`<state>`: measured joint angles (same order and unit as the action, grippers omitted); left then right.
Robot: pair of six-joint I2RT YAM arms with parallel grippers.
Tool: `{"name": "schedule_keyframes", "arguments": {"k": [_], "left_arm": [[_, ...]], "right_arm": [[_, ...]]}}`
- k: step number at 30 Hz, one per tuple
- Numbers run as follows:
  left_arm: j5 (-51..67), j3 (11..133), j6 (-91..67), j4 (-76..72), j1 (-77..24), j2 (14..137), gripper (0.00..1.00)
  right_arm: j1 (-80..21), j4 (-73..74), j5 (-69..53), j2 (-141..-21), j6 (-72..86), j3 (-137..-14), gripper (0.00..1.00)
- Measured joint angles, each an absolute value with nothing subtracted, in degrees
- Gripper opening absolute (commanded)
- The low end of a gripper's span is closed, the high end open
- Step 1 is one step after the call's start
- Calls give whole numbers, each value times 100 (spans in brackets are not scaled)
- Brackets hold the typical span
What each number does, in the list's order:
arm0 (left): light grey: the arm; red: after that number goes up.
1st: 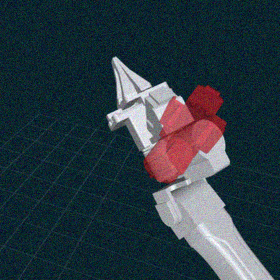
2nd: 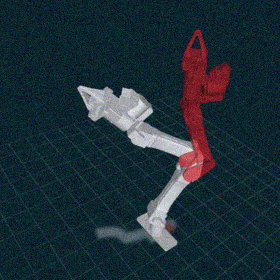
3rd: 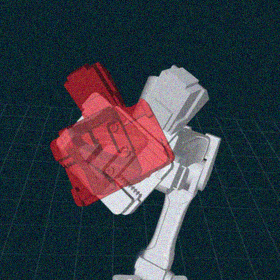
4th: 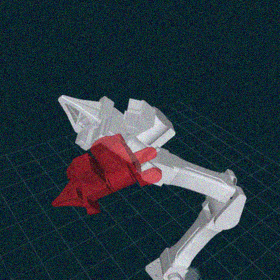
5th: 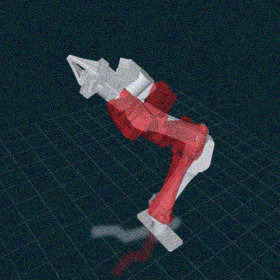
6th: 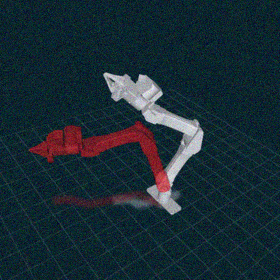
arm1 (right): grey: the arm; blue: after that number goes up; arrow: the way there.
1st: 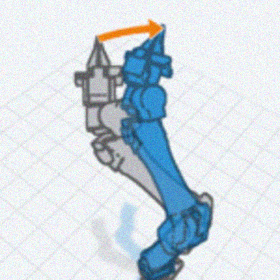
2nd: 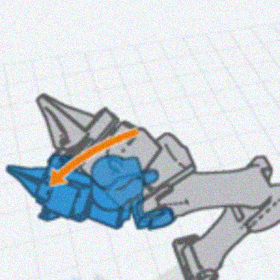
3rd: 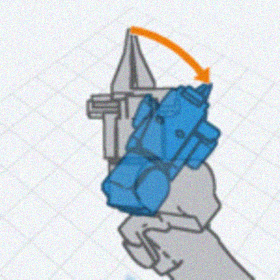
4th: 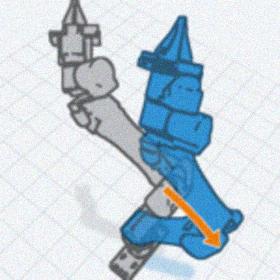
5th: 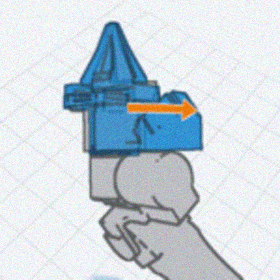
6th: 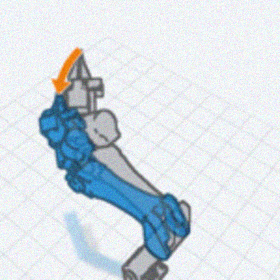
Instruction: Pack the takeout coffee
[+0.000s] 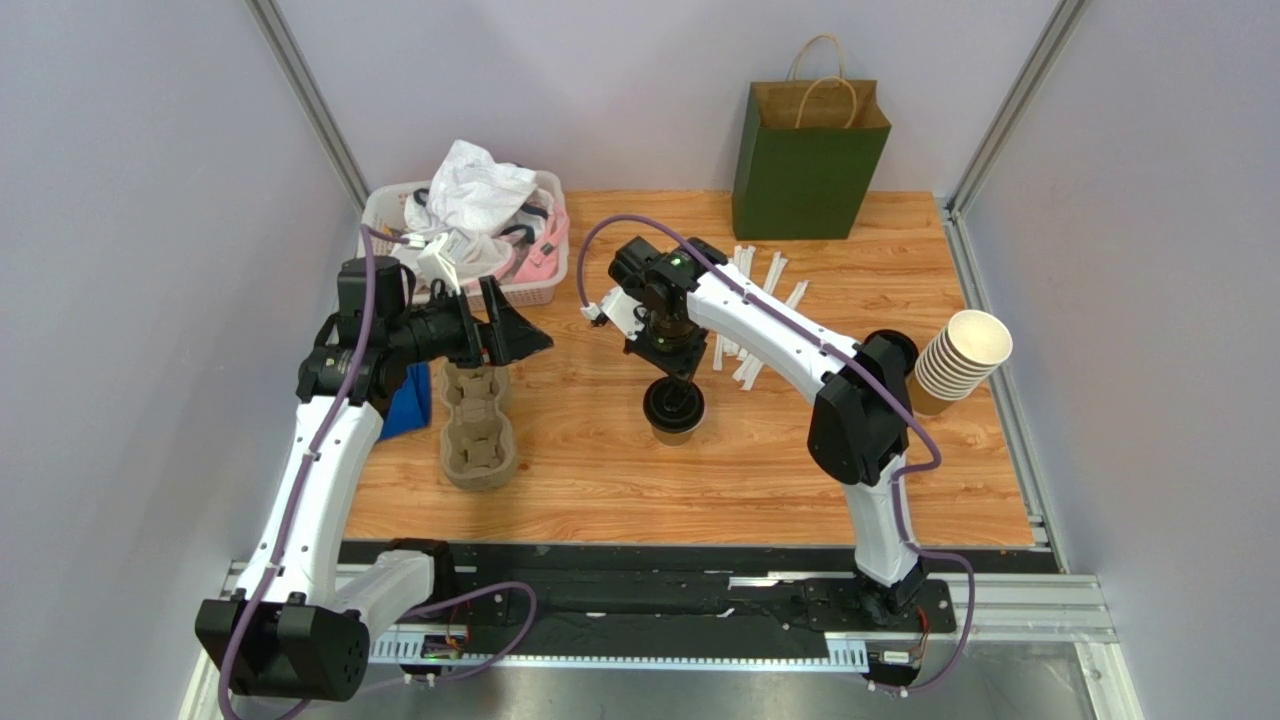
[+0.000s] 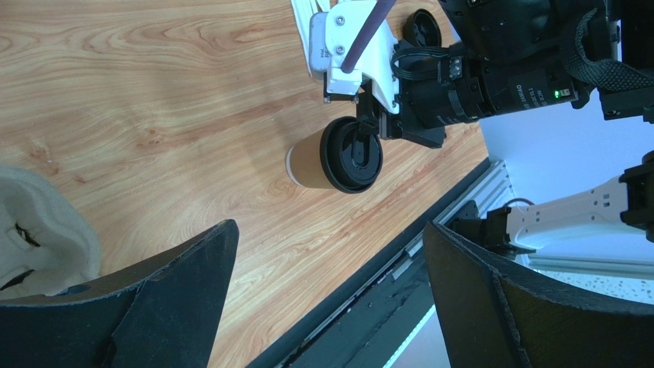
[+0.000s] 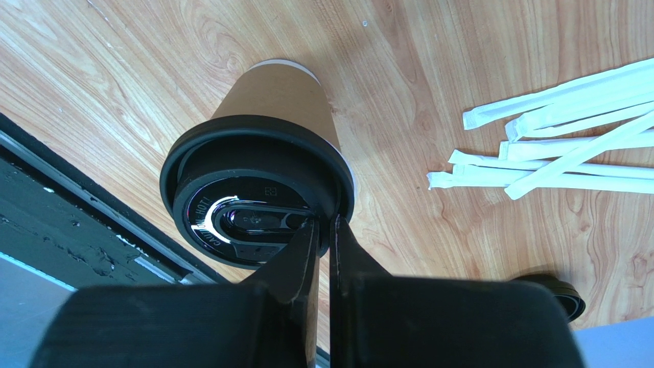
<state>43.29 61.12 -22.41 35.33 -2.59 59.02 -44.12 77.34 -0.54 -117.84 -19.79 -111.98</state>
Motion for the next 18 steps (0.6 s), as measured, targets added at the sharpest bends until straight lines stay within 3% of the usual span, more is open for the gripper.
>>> {"name": "schedule_keyframes", "arguments": {"k": [7, 18], "left_arm": [[4318, 6112, -2239, 3533, -259, 5902, 98], [4316, 6112, -2237, 3533, -259, 5902, 99]], "right_arm": [[-4412, 7732, -49, -11789, -1977, -11179, 14], [-4412, 7732, -49, -11789, -1977, -11179, 39]]}}
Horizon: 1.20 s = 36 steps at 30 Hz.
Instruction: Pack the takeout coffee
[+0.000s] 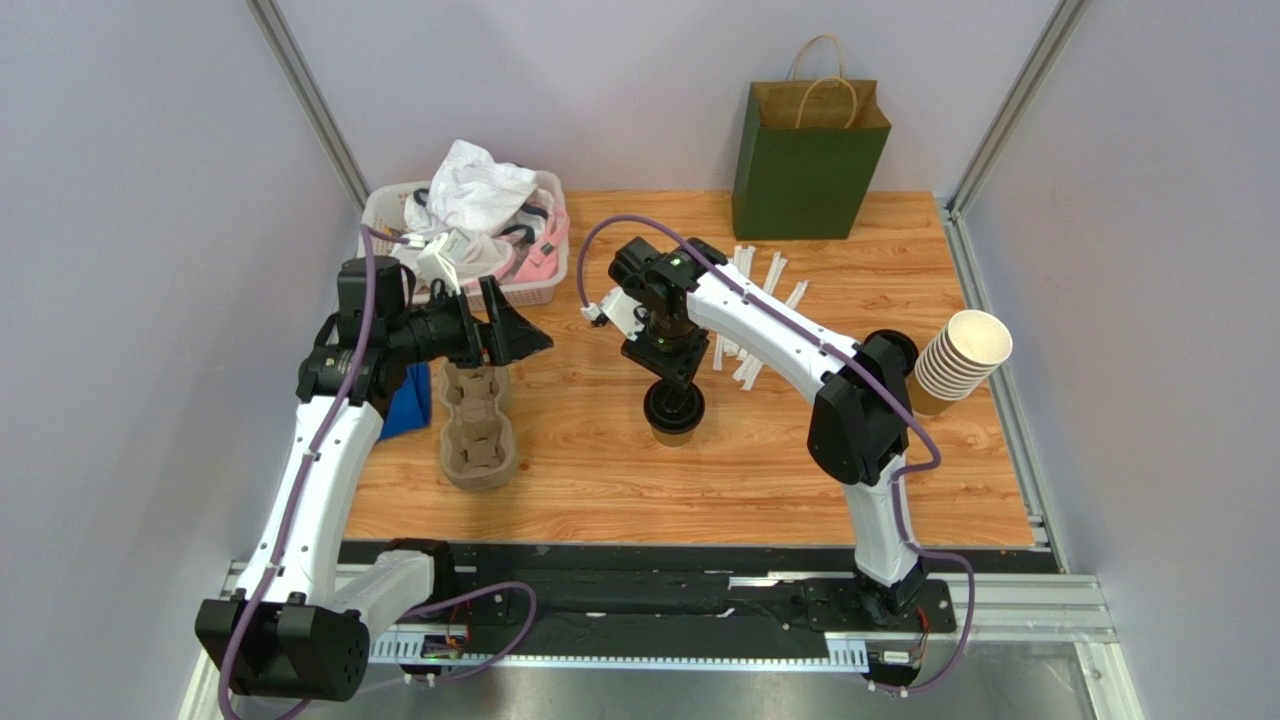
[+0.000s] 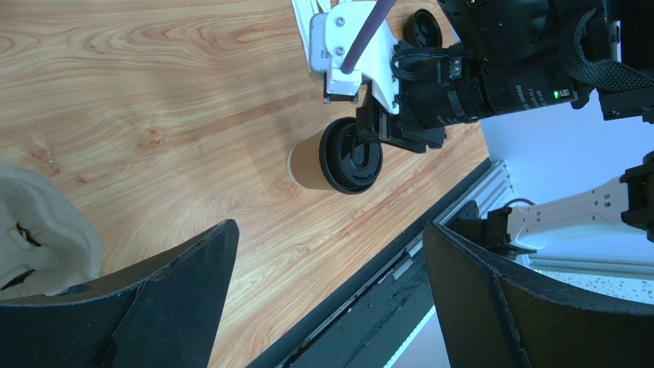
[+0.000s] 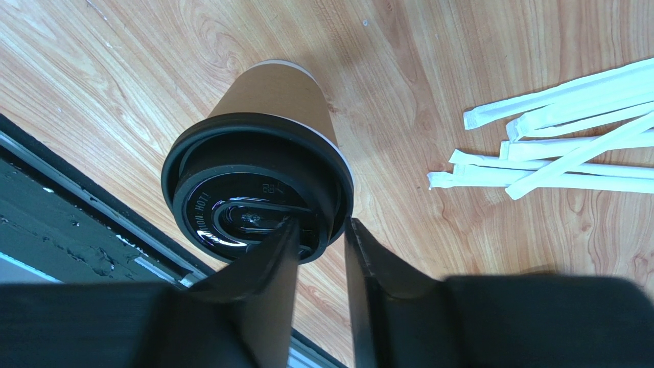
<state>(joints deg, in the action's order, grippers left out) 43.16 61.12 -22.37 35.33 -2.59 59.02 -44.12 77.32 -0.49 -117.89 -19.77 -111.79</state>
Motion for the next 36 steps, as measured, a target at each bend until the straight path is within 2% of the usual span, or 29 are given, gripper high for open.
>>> {"name": "schedule_keyframes", "arguments": {"k": [5, 10, 15, 18, 20, 23, 26, 27, 29, 30, 34, 36], "left_arm": [[4357, 6112, -2204, 3533, -259, 5902, 99], [4427, 6128, -1942, 3540, -259, 5905, 99], [4449, 6130, -1900, 3361, -255, 5902, 99], [4718, 6023, -2016, 2856, -255, 5865, 99], [5019, 5907, -2163, 2447, -344, 5876, 98], [5188, 5771, -2394, 1981, -722, 6001, 90], [5247, 5463, -2714, 1389, -1258, 6160, 74], [5249, 5367, -2829, 1229, -1402, 6239, 62], [5264, 5247, -3048, 961, -1704, 6497, 51], [5275, 5223, -3144, 829, -1828, 6657, 42], [5295, 5131, -3474, 362, -2209, 7220, 31], [5277, 5059, -3594, 178, -2359, 7402, 26]], "right_arm": [[-4410, 7732, -47, -11775, -1994, -11183, 66], [-4287, 7734, -156, -11489, -2080, -11246, 77], [-3865, 7728, -515, -10814, -2088, -11338, 76], [-3485, 7732, -1061, -10420, -2056, -11343, 69], [-3218, 7682, -1662, -10167, -1925, -11194, 60], [-2893, 7559, -2576, -9747, -1573, -10545, 50], [-2735, 7319, -3511, -9491, -1055, -9778, 40], [-2720, 7183, -3769, -9472, -884, -9585, 38], [-2718, 6910, -4237, -9485, -521, -9290, 30], [-2718, 6748, -4451, -9487, -327, -9157, 27], [-2724, 6265, -4989, -9526, 255, -8871, 9], [-2731, 6075, -5096, -9557, 429, -8779, 5]]}}
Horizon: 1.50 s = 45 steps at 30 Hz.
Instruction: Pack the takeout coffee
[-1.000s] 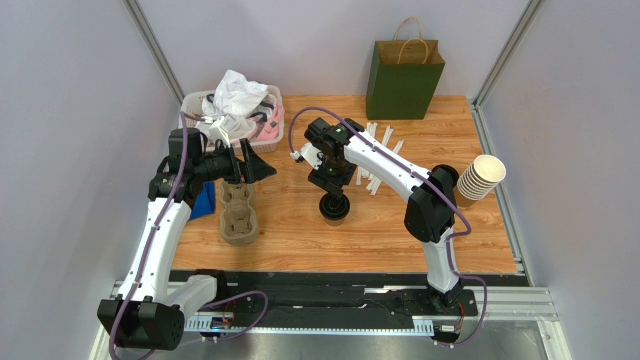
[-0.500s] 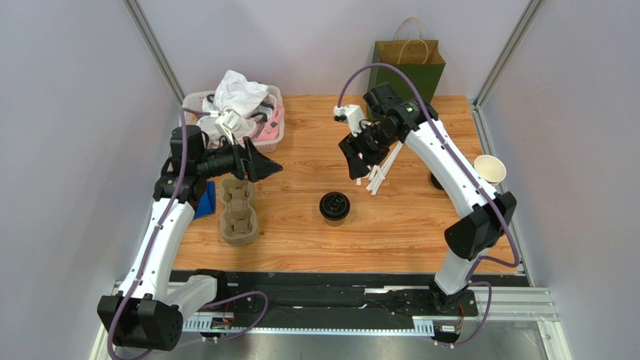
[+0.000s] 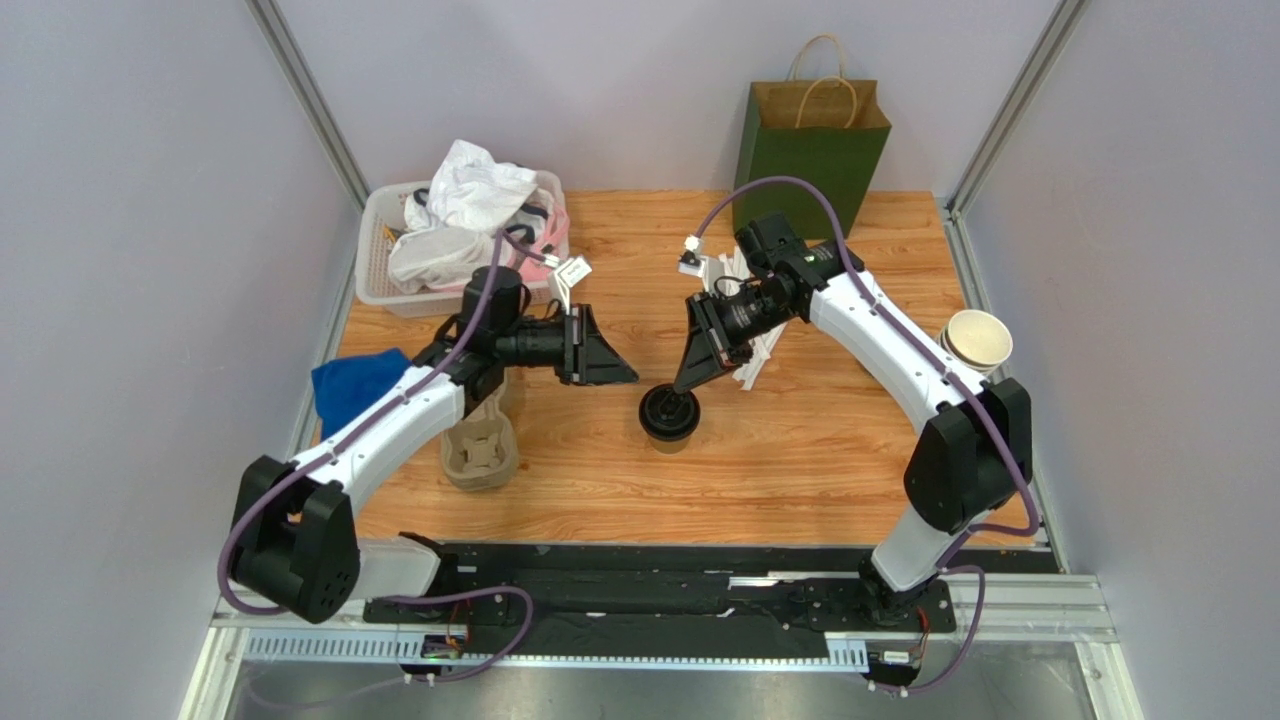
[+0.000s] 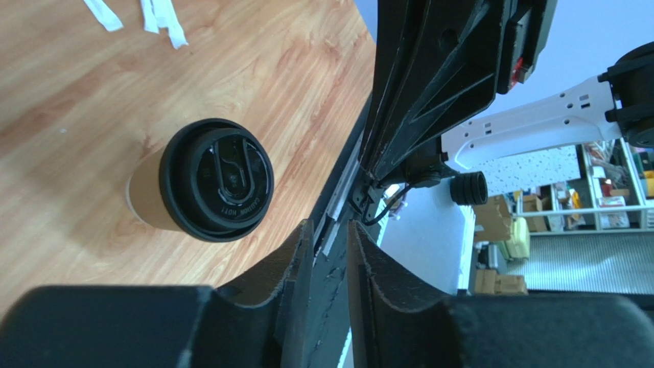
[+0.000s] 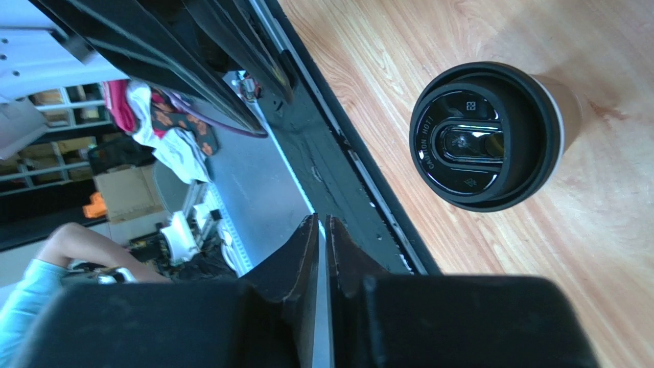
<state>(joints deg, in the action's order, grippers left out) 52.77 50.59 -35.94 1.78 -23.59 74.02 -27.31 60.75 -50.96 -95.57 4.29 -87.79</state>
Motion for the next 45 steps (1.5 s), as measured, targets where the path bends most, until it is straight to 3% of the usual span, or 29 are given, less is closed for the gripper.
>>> {"name": "schedule_keyframes", "arguments": {"k": [1, 18, 29, 45], "left_arm": [[5253, 5035, -3647, 97, -2443, 7476, 26], [5103, 4989, -3970, -561, -2941, 8652, 4], [5052, 4989, -3865, -548, -3002, 9306, 0], [5218, 5280, -3861, -537, -3033, 9727, 0]], "right_arm": [[-2735, 5999, -5113, -9568, 495, -8724, 0], [-2749, 5712, -4840, -10390, 563, -8307, 0], [-2685, 5669, -5065, -10731, 440, -8051, 0], [-2265, 5507, -6412, -11137, 346, -7655, 0]]}}
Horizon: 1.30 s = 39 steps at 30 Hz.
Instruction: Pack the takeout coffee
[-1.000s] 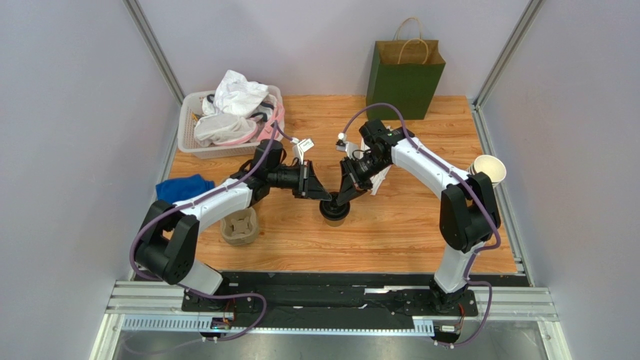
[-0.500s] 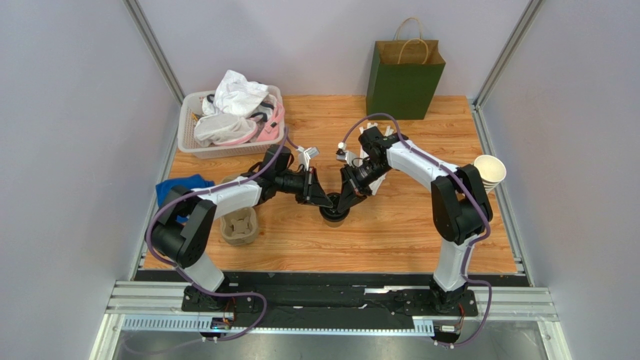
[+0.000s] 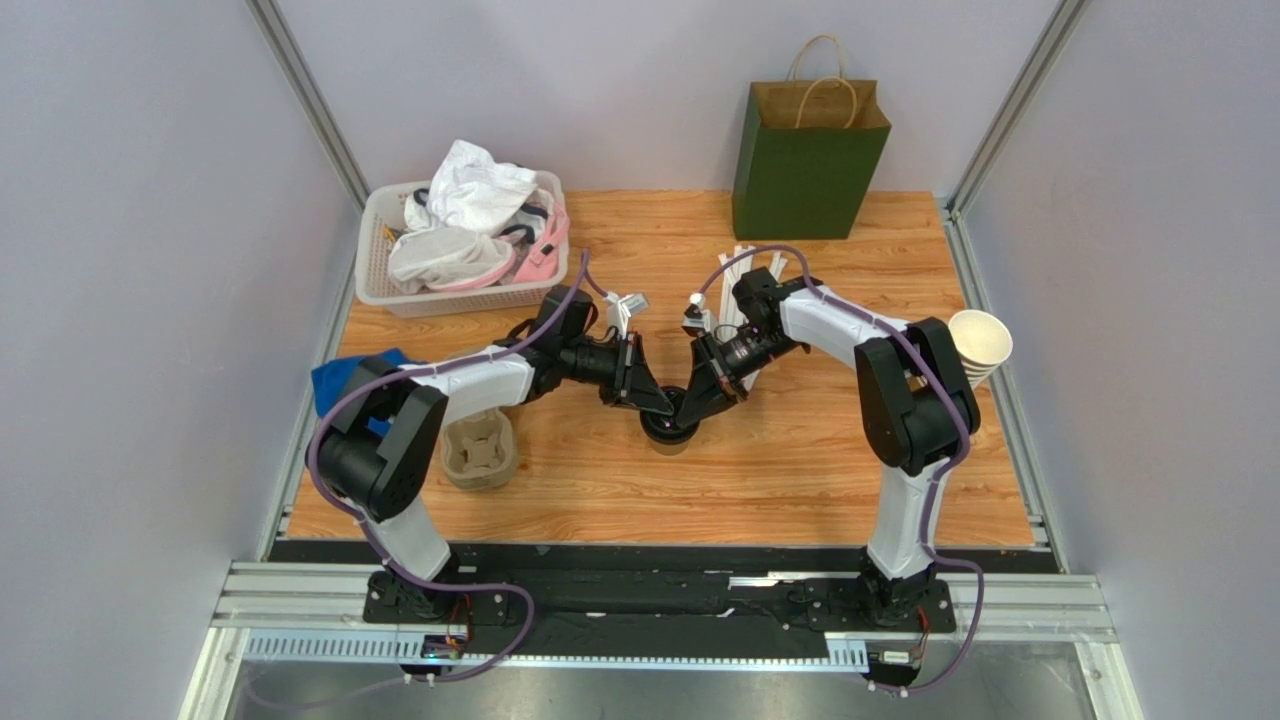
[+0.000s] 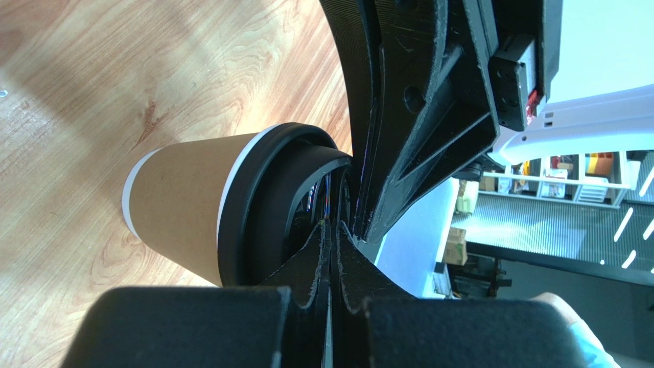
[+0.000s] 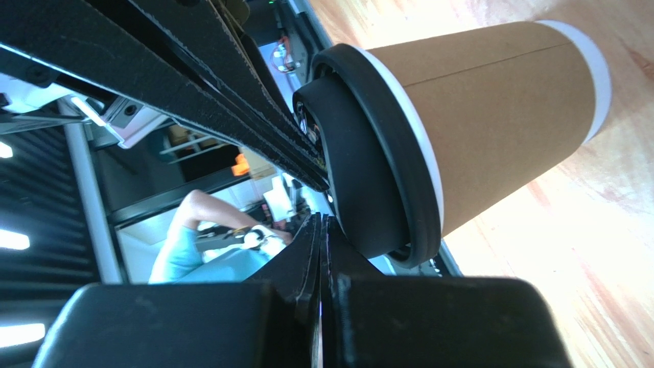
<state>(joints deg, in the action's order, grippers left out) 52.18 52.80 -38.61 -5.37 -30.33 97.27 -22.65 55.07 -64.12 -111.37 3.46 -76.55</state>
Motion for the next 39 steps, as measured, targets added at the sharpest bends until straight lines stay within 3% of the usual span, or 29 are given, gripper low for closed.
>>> {"name": "schedule_keyframes", "arguments": {"k": [21, 29, 33, 39], "left_arm": [[5367, 5341, -3935, -561, -3020, 9856, 0], [5251, 5325, -3868, -484, -3033, 9717, 1], [5083, 5325, -3760, -242, -3085, 9487, 8], [5026, 5435, -3625, 43, -3138, 8943, 19]], "right_arm": [[-2185, 5048, -6584, -10958, 1072, -7120, 1], [-2231, 4807, -5682, -10226, 939, -7100, 11], [-2228, 4875, -5325, -9889, 882, -7247, 15], [-2231, 4954, -4910, -9638, 882, -7467, 31]]}}
